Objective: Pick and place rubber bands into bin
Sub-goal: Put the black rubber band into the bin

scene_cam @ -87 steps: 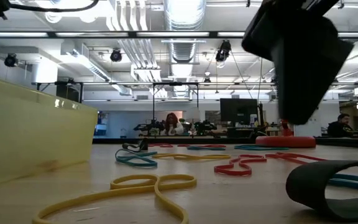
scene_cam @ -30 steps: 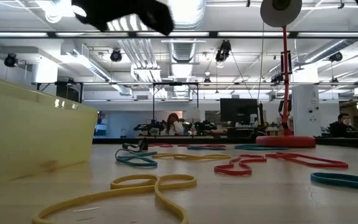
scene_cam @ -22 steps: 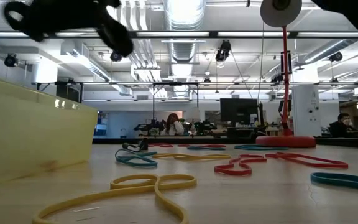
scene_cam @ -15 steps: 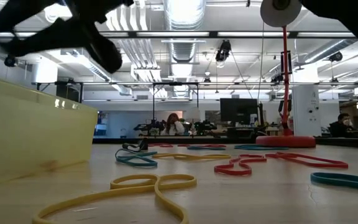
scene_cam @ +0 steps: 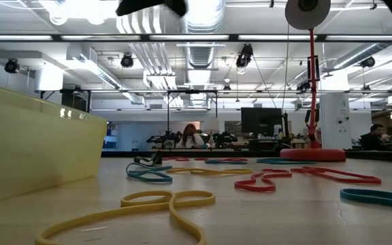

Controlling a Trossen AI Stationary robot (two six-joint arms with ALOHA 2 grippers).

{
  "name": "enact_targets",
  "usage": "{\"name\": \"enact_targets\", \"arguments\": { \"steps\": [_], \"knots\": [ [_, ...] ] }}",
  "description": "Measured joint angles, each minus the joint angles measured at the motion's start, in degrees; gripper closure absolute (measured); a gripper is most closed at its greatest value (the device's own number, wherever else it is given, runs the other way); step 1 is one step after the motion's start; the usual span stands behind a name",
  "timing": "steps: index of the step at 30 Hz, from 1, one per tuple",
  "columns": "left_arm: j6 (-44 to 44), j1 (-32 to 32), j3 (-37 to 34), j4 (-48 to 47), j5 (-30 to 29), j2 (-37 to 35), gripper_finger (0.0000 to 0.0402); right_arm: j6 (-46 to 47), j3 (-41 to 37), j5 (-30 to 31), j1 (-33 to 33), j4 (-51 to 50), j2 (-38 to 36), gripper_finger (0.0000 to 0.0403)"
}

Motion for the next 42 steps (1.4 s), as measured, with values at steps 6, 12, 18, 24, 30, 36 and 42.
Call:
{"name": "enact_targets", "arguments": {
  "steps": [6, 12, 18, 24, 30, 36, 42],
  "knots": [
    [-0.38, 6.01, -0.13, -9.39, -0.66, 0.61, 0.0265, 7.24, 0.11, 11.86, 0.96, -18.67, -7.1, 0.0197],
    [12.77, 19.38, -1.21, -7.29, -2.21, -0.1, 0.0265, 19.91, -0.33, 11.8, 1.18, -40.6, -9.29, 0.0197],
    [24.34, 35.86, -8.23, 11.54, 13.27, 3.52, 0.0265, 22.83, -8.09, 9.0, 3.51, -39.69, -12.99, 0.0197],
    [28.71, 45.39, -14.8, 20.74, 17.05, 12.27, 0.0265, 32.43, -21.62, 8.46, 8.36, -38.94, -16.96, 0.0197],
    [31.85, 47.17, -15.52, 27.05, 18.54, 21.97, 0.0265, 44.89, -32.01, 5.76, 14.72, -38.74, -18.7, 0.0197],
    [36.34, 48.4, -11.51, 29.13, 19.95, 28.56, 0.0265, 54.88, -39.47, 4.08, 20.78, -38.53, -18.89, 0.0197],
    [53.08, 51.9, -6.74, 27.86, 21.05, 30.9, 0.0265, 61.04, -45.48, 4.04, 25.22, -38.14, -18.97, 0.0197]
  ]
}}
